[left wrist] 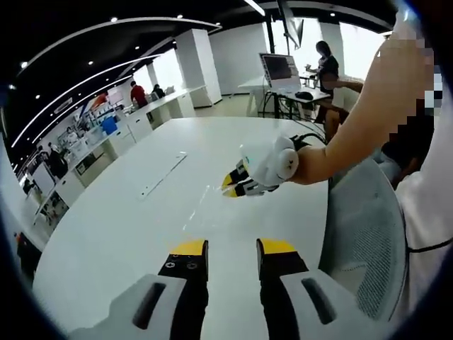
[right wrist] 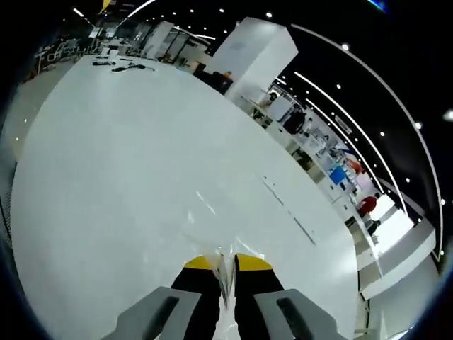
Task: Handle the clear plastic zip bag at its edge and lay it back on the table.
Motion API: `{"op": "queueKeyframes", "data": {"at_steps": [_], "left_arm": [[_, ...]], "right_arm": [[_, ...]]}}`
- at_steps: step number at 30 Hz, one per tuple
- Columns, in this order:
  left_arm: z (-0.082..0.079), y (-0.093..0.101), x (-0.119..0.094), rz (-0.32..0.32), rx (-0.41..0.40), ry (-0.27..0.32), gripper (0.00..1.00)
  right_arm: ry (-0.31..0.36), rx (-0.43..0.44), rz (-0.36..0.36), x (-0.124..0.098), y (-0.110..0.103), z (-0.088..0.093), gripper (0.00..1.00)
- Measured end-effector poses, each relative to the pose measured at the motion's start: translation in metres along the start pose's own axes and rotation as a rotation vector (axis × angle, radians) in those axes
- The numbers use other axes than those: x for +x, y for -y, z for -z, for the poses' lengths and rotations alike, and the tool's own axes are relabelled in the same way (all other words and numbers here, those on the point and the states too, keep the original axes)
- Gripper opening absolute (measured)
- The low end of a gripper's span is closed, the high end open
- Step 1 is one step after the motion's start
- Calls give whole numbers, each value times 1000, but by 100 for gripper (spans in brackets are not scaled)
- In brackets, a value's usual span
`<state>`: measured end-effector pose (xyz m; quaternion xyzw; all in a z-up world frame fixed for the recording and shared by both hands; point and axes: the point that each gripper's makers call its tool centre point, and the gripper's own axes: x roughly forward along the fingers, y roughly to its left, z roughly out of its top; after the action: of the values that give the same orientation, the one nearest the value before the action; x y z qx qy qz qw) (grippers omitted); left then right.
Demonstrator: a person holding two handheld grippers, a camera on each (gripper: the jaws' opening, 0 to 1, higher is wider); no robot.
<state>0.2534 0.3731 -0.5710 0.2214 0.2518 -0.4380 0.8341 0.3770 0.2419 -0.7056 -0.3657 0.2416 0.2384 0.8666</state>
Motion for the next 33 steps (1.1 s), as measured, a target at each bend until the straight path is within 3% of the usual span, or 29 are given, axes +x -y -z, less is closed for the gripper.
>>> {"op": "queueKeyframes", "data": {"at_steps": [5,11,15,16,17,20,25,33], "left_arm": [[0,-1,1,0,-4,-5,25],[1,-1,2,0,-9,-10,25],[3,0,3,0,-14,-10,25],[4,0,3,0,-15,-9,25],[4,1,3,0,-15,-9,25],[5,0,3,1,-18,-10,25],[7,0,4,2,-19,-8,24],[9,2,5,5,-24,-4,24]], "right_arm": [[-35,41,3,7,-5,2,2],[-57,30,-29,10,-21,0,6],[-65,39,-73,12,-31,3,16],[-73,35,-116,12,-41,5,20],[-77,2,-115,11,-41,6,22],[-87,22,-146,11,-48,10,24],[-67,-1,-206,7,-60,9,37],[-22,28,-224,-4,-60,3,47]]}}
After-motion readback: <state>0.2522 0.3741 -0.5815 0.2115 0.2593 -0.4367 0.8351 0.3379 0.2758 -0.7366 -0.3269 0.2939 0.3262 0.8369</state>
